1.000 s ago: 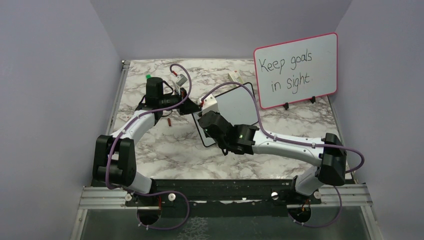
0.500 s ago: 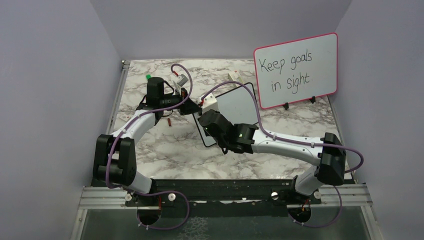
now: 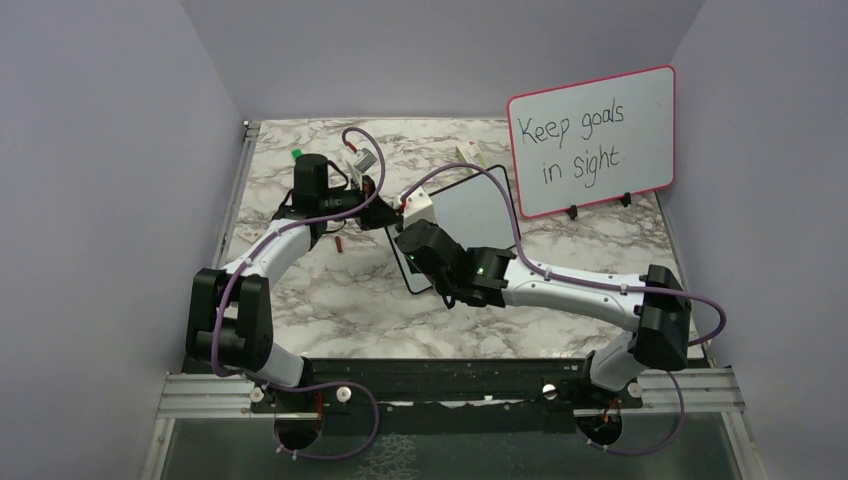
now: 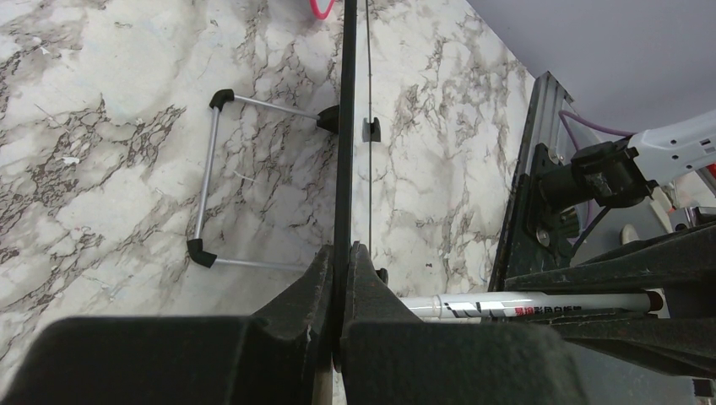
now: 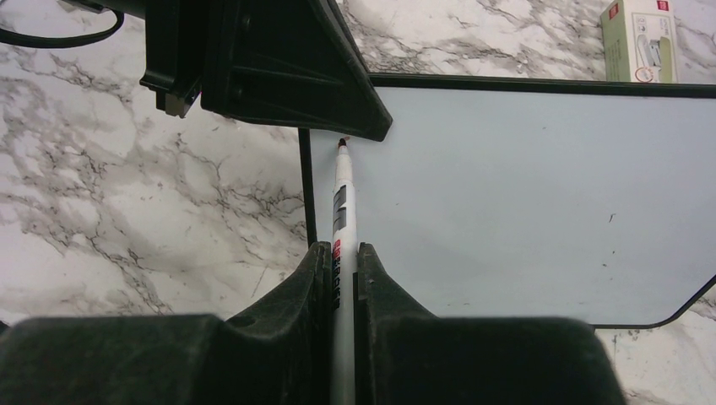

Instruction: Write a sentence on the whiteboard

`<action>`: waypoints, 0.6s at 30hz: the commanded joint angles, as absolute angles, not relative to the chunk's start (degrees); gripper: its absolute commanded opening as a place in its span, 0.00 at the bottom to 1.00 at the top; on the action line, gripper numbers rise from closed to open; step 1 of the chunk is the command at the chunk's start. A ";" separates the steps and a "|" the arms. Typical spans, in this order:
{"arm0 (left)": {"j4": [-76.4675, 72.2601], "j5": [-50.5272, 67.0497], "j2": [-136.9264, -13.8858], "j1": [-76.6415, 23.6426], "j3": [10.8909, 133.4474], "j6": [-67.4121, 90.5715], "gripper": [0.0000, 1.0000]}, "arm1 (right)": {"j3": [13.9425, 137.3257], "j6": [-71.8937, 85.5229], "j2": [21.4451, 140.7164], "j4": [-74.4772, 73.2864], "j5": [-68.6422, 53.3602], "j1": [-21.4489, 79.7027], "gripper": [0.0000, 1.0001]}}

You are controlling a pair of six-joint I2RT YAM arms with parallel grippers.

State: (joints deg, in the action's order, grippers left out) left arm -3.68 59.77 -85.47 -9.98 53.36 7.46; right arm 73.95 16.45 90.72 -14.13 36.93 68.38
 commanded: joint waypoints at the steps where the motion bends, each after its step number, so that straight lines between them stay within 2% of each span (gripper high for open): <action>1: 2.02 57.11 -87.90 -11.43 52.38 4.42 0.00 | 74.34 16.35 91.96 -13.39 35.97 68.12 0.01; 18: 2.37 57.04 -87.98 -11.51 52.55 4.13 0.00 | 71.36 19.04 90.52 -12.96 42.83 67.16 0.01</action>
State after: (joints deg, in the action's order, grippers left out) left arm -3.42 59.70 -85.78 -9.98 53.56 7.33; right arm 73.08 17.74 91.11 -13.54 38.22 68.16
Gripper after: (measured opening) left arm 0.027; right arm 0.156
